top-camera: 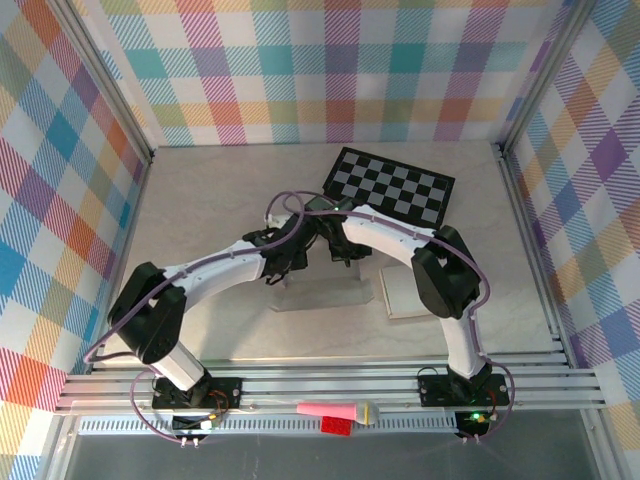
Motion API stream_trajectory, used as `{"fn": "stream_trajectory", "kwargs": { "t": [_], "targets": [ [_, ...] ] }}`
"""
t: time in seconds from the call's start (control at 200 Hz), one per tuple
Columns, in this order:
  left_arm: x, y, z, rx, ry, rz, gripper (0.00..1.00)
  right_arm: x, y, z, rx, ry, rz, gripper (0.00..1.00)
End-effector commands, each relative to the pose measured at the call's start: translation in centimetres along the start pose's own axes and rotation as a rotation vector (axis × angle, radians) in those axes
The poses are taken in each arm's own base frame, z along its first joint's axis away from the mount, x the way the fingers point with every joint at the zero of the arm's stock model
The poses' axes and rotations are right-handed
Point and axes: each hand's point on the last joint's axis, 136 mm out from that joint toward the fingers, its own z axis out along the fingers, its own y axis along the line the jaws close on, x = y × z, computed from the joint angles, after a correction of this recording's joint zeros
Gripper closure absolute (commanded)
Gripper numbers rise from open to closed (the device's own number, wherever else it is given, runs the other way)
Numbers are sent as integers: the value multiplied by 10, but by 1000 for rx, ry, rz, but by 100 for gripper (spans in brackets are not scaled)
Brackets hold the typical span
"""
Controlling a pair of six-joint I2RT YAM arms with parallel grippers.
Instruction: Fold the paper box
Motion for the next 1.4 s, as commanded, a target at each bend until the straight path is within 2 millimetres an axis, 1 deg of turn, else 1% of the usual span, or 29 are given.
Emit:
{"fn": "stream_trajectory", "kwargs": {
  "t": [0.0,0.165,0.265,0.37,0.445,0.6,0.655,0.73,0.845,0.925,1.01,1.14,1.27,1.395],
  "targets": [
    [-4,10,-16,19,-20,-13,38,6,-8,9,94,19,-51,100],
    [-20,25,-45,16,-93,-46,38,4,-19,18,230,40,-78,100],
    [-26,34,-61,14,-133,-59,39,4,-16,23,257,48,-89,100],
    [-26,44,-72,9,-154,-63,39,7,-17,26,310,81,-83,100],
    [-24,51,-78,14,-163,-71,39,9,-11,27,288,101,-63,100],
    [-16,63,-83,12,-148,-77,31,19,-2,23,238,178,8,100],
    [-15,66,-84,22,-134,-92,30,23,2,21,224,213,34,100],
    [-16,73,-85,33,-121,-131,31,31,7,20,214,264,89,100],
    [-21,81,-85,47,-95,-189,32,42,6,17,246,327,180,100],
    [-25,84,-83,67,-63,-226,34,48,5,15,262,375,251,100],
    [-27,86,-85,89,-31,-266,35,59,4,13,270,458,369,100],
    [-30,90,-92,106,-1,-308,35,67,5,9,287,548,525,100],
    [-25,102,-99,98,25,-350,37,78,10,9,311,664,679,100],
    [-11,114,-103,92,52,-382,39,81,20,8,302,709,774,100]
  ]
}}
